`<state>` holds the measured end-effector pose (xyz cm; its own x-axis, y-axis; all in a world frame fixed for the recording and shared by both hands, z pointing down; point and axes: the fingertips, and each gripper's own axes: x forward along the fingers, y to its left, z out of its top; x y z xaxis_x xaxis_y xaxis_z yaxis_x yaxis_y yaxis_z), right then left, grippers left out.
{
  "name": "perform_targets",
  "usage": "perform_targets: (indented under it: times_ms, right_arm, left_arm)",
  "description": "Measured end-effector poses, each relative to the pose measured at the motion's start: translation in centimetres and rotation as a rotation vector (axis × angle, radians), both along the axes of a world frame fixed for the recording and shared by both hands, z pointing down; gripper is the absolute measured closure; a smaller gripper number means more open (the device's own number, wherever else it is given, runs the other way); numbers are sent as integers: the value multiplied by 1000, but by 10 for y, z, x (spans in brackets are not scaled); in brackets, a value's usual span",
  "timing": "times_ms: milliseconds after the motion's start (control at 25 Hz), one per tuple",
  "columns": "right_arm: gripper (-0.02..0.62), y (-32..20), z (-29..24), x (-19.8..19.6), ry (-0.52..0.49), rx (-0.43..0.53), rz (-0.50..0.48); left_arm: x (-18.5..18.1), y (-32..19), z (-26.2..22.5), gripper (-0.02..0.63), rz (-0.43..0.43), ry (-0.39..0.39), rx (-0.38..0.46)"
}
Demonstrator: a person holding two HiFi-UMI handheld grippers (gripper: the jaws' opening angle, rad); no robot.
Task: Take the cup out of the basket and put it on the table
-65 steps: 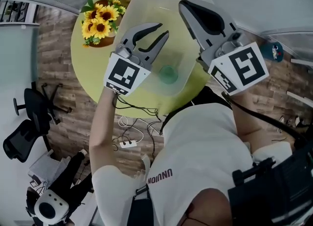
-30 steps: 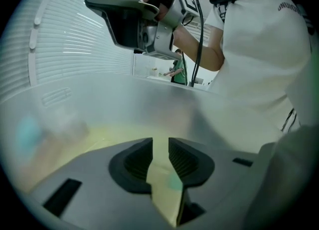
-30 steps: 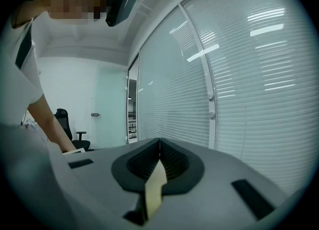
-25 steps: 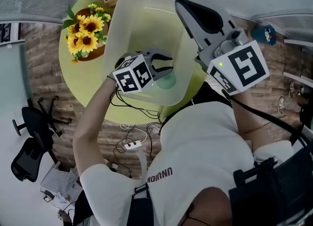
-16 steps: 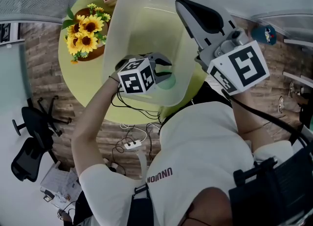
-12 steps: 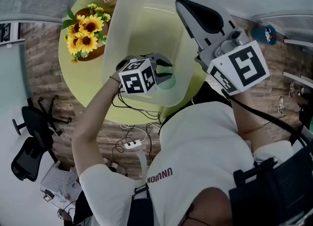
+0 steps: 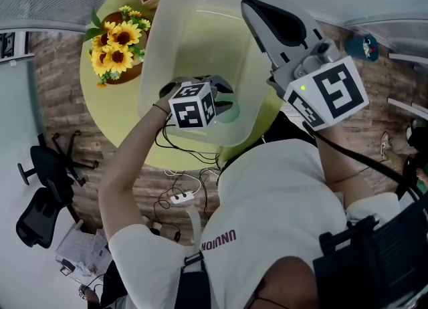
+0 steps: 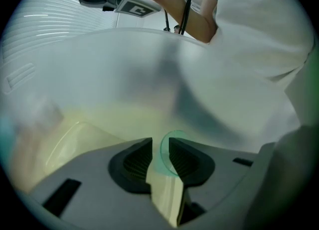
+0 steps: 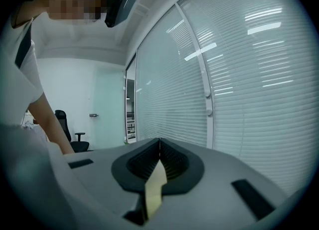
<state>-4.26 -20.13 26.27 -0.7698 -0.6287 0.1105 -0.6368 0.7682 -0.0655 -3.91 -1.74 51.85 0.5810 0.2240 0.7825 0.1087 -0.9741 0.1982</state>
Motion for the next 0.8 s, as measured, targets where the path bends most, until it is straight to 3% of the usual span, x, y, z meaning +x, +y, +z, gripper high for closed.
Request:
perform_targets:
  times_ms: [560, 800]
  right_arm:
    - [575, 1, 0, 4, 3, -5, 6]
    - [575, -2, 0, 5, 1, -4, 11]
  left_arm:
    - [-6, 4, 15, 494, 2, -65, -3]
    - [-8, -3, 19, 550, -38, -81, 7]
